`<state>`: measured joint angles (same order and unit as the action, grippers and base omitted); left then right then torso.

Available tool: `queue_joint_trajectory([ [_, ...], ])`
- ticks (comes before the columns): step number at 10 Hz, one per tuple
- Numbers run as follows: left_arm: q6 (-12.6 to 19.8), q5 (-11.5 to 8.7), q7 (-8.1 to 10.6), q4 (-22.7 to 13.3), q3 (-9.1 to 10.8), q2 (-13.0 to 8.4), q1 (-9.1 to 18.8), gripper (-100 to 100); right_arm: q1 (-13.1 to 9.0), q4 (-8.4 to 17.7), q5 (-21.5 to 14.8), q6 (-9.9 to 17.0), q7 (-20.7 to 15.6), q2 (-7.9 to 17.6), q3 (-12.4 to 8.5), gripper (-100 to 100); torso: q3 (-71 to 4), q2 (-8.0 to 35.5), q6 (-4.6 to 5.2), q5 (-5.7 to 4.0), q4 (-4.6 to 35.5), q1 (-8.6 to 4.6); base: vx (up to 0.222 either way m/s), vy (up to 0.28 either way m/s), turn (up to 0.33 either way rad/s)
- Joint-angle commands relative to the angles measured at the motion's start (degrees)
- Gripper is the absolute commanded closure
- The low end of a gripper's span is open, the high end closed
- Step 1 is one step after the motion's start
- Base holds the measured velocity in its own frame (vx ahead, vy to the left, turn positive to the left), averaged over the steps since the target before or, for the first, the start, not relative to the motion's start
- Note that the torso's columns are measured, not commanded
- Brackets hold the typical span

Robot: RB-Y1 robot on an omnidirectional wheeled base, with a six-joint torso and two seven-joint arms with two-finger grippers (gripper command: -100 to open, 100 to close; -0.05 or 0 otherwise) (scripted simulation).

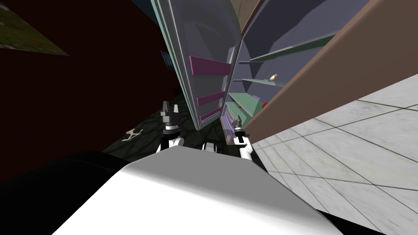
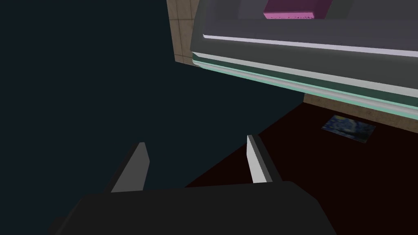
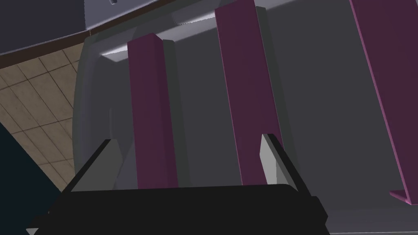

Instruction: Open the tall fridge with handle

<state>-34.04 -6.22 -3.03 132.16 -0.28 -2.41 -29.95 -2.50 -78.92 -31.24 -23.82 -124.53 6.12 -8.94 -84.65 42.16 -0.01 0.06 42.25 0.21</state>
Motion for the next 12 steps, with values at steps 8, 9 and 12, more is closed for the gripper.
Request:
queue_joint_trajectory([
  [8, 0.0, 0.0, 0.0, 0.0, 0.0, 0.0, 0.0, 0, -3.8, -3.2, -1.5, 12.3, 5.9, 2.6, 0.2, -100, 0.1, 0.1, 0.02, -0.08, 0.0, -0.29, 0.095, 0.307, -0.085],
  [9, 0.0, 0.0, 0.0, 0.0, -0.01, 0.0, 0.0, 0, -4.2, -3.5, -1.6, 13.6, 6.5, 2.4, 0.3, -100, 0.1, 0.2, 0.01, -0.04, 0.0, -0.1, 0.069, 0.335, -0.096],
  [12, 0.0, 0.0, 0.0, 0.0, 0.0, 0.0, 0.0, 0, -5.4, -4.3, -2.0, 17.2, 8.3, 1.9, 0.3, -100, 0.0, 0.1, 0.02, -0.1, 0.0, -0.38, 0.067, 0.288, -0.072],
])
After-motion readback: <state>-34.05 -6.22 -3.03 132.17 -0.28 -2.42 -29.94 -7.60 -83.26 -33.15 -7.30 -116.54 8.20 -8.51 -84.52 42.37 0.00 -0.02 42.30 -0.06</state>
